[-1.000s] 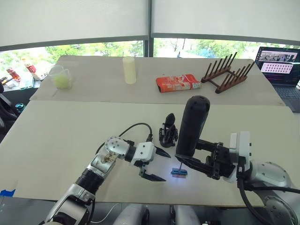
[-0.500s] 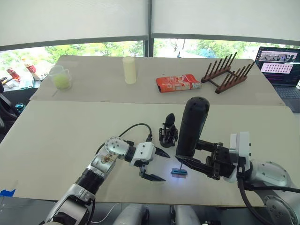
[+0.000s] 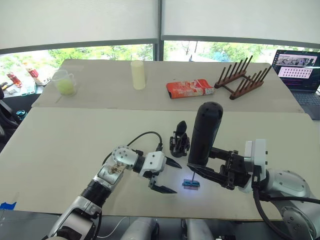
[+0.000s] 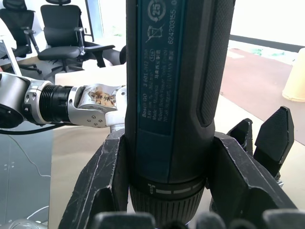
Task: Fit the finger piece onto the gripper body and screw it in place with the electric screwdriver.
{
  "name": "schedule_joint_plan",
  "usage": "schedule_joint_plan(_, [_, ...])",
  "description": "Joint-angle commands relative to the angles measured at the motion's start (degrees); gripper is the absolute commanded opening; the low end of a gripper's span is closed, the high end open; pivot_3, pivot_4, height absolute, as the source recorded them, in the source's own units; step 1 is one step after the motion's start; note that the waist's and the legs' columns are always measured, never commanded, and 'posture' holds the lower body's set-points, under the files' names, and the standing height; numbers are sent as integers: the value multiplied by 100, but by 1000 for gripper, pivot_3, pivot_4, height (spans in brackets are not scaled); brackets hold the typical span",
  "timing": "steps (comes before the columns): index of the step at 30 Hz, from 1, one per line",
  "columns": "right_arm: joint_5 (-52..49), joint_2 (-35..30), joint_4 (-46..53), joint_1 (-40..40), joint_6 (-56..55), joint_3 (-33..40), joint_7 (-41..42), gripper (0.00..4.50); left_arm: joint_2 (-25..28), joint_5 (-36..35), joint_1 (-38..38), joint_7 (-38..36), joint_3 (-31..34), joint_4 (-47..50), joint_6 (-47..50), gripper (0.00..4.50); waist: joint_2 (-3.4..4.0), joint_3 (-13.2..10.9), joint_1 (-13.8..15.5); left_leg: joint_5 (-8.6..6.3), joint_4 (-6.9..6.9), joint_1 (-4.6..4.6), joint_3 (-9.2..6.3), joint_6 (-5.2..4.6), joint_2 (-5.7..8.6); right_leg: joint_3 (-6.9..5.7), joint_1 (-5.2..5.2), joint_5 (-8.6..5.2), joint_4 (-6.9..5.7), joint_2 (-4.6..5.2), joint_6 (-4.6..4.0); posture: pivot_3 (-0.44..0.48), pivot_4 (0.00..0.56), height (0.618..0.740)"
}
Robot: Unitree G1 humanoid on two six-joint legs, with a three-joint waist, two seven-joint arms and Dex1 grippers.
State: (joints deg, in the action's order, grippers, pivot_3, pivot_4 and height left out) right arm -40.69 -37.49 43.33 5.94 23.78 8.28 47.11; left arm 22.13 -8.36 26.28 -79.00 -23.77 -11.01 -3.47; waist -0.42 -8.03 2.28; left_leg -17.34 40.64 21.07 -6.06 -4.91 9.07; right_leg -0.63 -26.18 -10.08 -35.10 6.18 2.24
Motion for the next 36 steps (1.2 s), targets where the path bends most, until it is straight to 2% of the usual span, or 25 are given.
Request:
schedule_joint_plan(1, [-147,14,269,-10,-141,97,-40,1914,-31,-36,111,25,35,26,-106,4500,0,0,0,0,0,0,0,0,0,0,0,0,0,0,0,0,150,740])
schedule_joint_plan(36, [-75,-57,218,-58,-144,-6,-81,1914,-81,-46,100,52,3,66,-65,4500,0,0,0,0,1,0,0,0,0,0,0,0,0,0,0,0,150,740])
